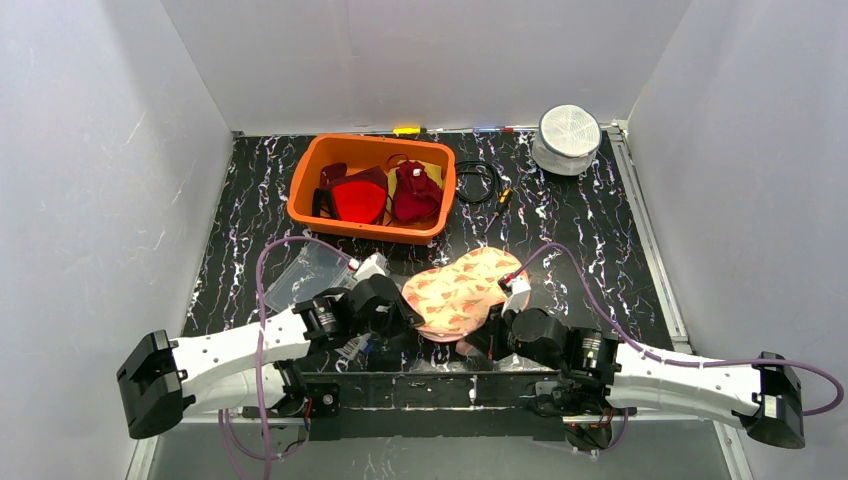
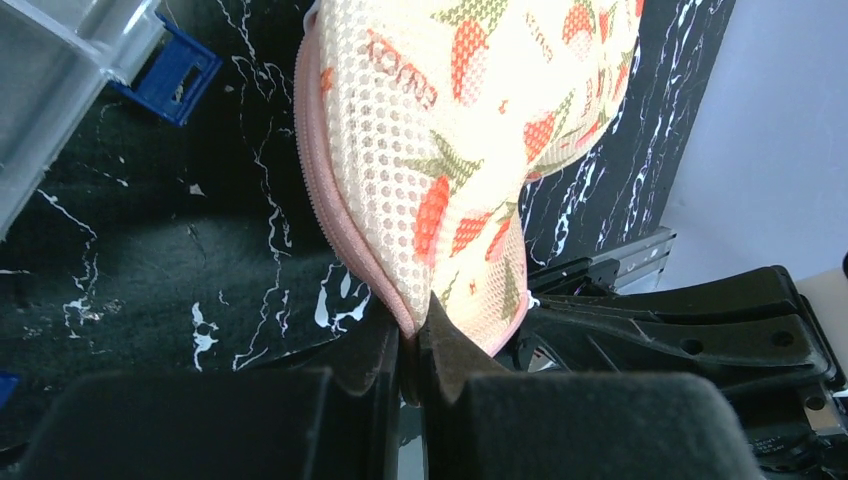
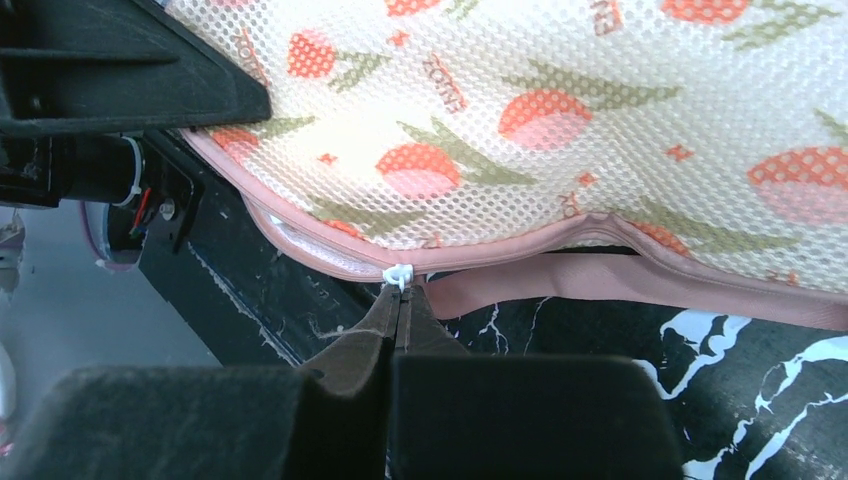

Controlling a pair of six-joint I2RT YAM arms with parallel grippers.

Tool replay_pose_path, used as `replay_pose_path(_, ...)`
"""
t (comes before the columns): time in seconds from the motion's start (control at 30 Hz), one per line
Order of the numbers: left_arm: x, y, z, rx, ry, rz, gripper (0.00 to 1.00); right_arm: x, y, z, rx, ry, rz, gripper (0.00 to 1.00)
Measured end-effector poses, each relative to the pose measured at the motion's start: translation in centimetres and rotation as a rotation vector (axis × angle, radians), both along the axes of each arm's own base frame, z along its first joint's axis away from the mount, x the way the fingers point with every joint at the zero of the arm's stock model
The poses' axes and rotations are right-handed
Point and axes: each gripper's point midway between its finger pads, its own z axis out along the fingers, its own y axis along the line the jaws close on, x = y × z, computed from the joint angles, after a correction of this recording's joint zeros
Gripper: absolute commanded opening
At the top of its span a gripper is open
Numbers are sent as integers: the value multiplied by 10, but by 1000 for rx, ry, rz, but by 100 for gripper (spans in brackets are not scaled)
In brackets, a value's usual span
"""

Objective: Unzip the laundry bag and remove the bra
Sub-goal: Unzip the laundry bag at the center of the board.

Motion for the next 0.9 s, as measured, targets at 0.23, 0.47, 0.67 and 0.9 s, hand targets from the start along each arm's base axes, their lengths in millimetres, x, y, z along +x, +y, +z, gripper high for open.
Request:
replay_pose_path(0.23, 10, 3, -11, 30, 45, -46, 0, 3, -4, -2, -10, -3, -25, 1)
replay_pose_path(0.47, 27, -12, -13, 98, 48, -133, 44, 4, -8, -15, -39, 5, -38, 1)
replay_pose_path(0.67, 19, -3, -4, 88, 41, -143, 82, 5, -1, -18, -41, 4, -29, 1)
replay_pose_path(0.9, -10, 18, -3, 18, 99, -72, 89, 4, 8, -24, -53, 11, -3, 1)
